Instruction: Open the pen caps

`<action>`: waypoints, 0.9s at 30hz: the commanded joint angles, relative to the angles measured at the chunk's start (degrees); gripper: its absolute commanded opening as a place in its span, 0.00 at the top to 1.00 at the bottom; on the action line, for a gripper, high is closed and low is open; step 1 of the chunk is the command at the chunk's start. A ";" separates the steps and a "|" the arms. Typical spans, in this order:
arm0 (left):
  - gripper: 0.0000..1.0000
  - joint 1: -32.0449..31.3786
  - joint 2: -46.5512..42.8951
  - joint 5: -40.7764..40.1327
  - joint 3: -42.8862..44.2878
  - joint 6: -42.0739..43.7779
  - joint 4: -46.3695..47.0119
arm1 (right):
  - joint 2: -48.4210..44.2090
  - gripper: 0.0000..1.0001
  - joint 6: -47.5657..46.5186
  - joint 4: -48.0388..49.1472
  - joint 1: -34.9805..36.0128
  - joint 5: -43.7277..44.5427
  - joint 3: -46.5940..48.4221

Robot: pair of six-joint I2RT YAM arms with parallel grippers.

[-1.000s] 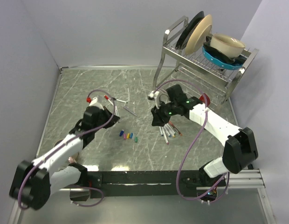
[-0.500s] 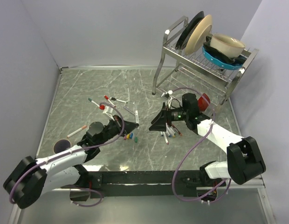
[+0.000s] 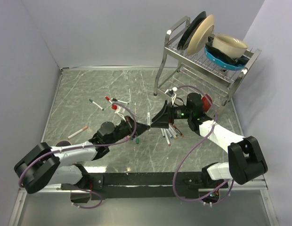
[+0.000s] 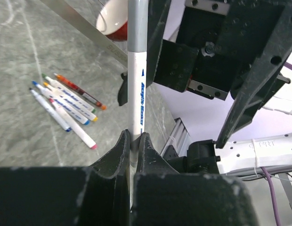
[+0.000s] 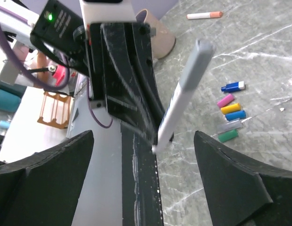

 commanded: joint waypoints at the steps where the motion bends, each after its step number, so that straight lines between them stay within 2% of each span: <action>1: 0.99 -2.32 2.33 -1.32 3.29 -0.61 5.85 | -0.29 0.10 3.19 6.89 -0.43 -0.37 -0.68; 4: 0.99 -3.46 3.82 -1.67 3.73 -0.87 7.08 | -0.38 0.21 4.24 8.12 -0.51 -0.11 -1.03; 9: 0.99 -4.78 4.80 -2.55 4.52 -0.78 7.34 | -0.03 0.46 5.83 9.71 -0.60 0.25 -1.65; 20: 0.99 -7.07 4.80 -8.62 5.31 -0.52 5.85 | 1.82 0.70 8.20 9.45 -0.43 -0.10 -1.03; 21: 0.99 -7.07 4.97 -8.71 5.40 -0.52 5.85 | 1.99 0.74 8.11 8.93 -0.43 -0.37 -0.77; 22: 0.97 -7.07 4.97 -8.62 5.57 -0.43 5.50 | 2.08 0.86 7.68 8.49 -0.34 -0.80 -0.51; 24: 0.77 -7.07 4.45 -8.71 5.84 -0.26 4.10 | 2.17 1.00 4.97 5.34 -0.34 -0.98 0.63; 25: 0.68 -7.07 4.01 -8.79 5.75 0.18 2.61 | 2.00 1.00 3.56 3.58 -0.34 -0.55 1.07; 27: 0.36 -7.07 1.56 -9.23 4.79 1.32 2.60 | 1.73 1.00 -2.30 -3.16 -0.43 -0.72 2.92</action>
